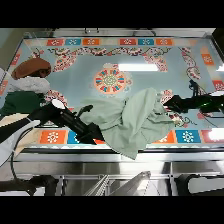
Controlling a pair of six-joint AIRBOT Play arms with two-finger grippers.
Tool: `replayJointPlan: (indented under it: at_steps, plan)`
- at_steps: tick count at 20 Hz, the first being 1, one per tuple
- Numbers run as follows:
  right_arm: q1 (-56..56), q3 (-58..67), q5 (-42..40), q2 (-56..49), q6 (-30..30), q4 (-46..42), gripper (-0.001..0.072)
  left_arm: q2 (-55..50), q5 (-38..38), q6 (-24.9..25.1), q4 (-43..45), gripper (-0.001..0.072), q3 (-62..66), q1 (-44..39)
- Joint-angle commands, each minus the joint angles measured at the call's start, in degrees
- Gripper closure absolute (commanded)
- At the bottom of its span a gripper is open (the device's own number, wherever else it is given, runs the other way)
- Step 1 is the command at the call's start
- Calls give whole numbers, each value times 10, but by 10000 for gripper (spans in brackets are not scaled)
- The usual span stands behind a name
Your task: Fold the shirts.
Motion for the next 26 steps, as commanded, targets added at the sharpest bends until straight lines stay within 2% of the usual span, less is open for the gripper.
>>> replayJointPlan:
  at_steps: [1, 7, 9, 11, 13, 14, 15, 16, 18, 20, 22, 26]
  plan:
    - [57, 25, 4, -45, -2, 0, 344, -38, 31, -27, 4, 2, 24, -65]
    - [82, 58, 30, -47, -4, 3, 344, -145, 32, -44, 4, 2, 147, -134]
    - [82, 60, 40, -47, -4, 3, 344, -177, 14, -44, 3, 181, 181, -148]
    - [82, 60, 49, -47, -4, 3, 344, -188, 11, -44, 5, 187, 209, -152]
    - [82, 60, 57, -47, -4, 3, 345, -188, 17, -43, 8, 452, 234, -149]
    - [82, 60, 59, -47, -4, 3, 359, -188, 19, -41, 9, 637, 244, -143]
    - [81, 60, 65, -47, -9, 7, 544, -188, 21, -37, 8, 689, 254, -136]
    - [80, 61, 76, -47, -26, 14, 689, -188, 21, -37, 7, 689, 265, -128]
    - [72, 68, 104, -38, -38, 16, 689, -162, 20, -25, -5, 688, 281, -108]
    - [49, 82, 131, -6, -38, 16, 690, -99, 12, 3, -31, 688, 289, -77]
    - [10, 98, 142, 50, -35, 15, 690, -25, -19, 6, -52, 687, 299, -34]
    - [-77, 120, 146, 168, -5, 15, 689, 106, -85, 6, -161, 685, 303, 82]
